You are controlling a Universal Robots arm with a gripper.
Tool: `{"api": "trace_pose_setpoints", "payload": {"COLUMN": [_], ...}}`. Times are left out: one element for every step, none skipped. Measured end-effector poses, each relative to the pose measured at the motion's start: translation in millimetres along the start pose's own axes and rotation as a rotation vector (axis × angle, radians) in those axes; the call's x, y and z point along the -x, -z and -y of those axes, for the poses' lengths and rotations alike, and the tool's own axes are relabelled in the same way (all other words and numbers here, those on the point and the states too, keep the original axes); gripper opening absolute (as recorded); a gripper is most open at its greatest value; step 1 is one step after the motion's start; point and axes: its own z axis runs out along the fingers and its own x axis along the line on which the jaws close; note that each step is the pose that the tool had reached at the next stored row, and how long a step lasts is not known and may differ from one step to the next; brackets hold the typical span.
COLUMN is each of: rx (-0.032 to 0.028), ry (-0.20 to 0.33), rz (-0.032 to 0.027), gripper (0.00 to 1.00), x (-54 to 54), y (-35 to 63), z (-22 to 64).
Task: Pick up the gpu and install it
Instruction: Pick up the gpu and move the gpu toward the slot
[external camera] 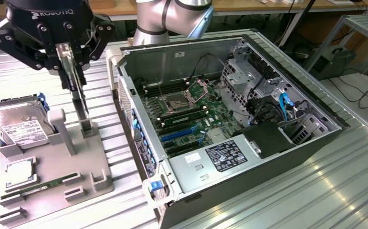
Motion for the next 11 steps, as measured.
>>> {"api": "trace_pose_setpoints", "payload": {"rx": [0.0000, 0.0000, 0.0000, -0.0001, 0.0000, -0.0001, -0.0001, -0.0002, -0.0002, -0.0002, -0.0002], "ry": [0.000, 0.000, 0.000, 0.000, 0.000, 0.000, 0.000, 0.000, 0.000, 0.000, 0.000], "rz": [-0.0001, -0.0001, -0.0001, -0.0001, -0.0001, 0.0000, -0.0001, -0.0001, -0.0001, -0.0001, -0.0001], "gripper": [0.27, 0.27, 0.27, 0.27, 0.27, 0.27, 0.27, 0.27, 0.27, 0.27, 0.27], "x": [2.0, 4.4, 6.0, 7.8, 9.5, 12.1, 14.1, 16.5, 18.9, 20.4, 22.0], "y": [0.0, 0.0, 0.0, 0.0, 0.0, 0.0, 0.0, 0.0, 0.0, 0.0, 0.0], "z": [0.1, 0.3, 0.4, 0.5, 0.6, 0.8, 0.9, 1.1, 1.2, 1.3, 1.4]}}
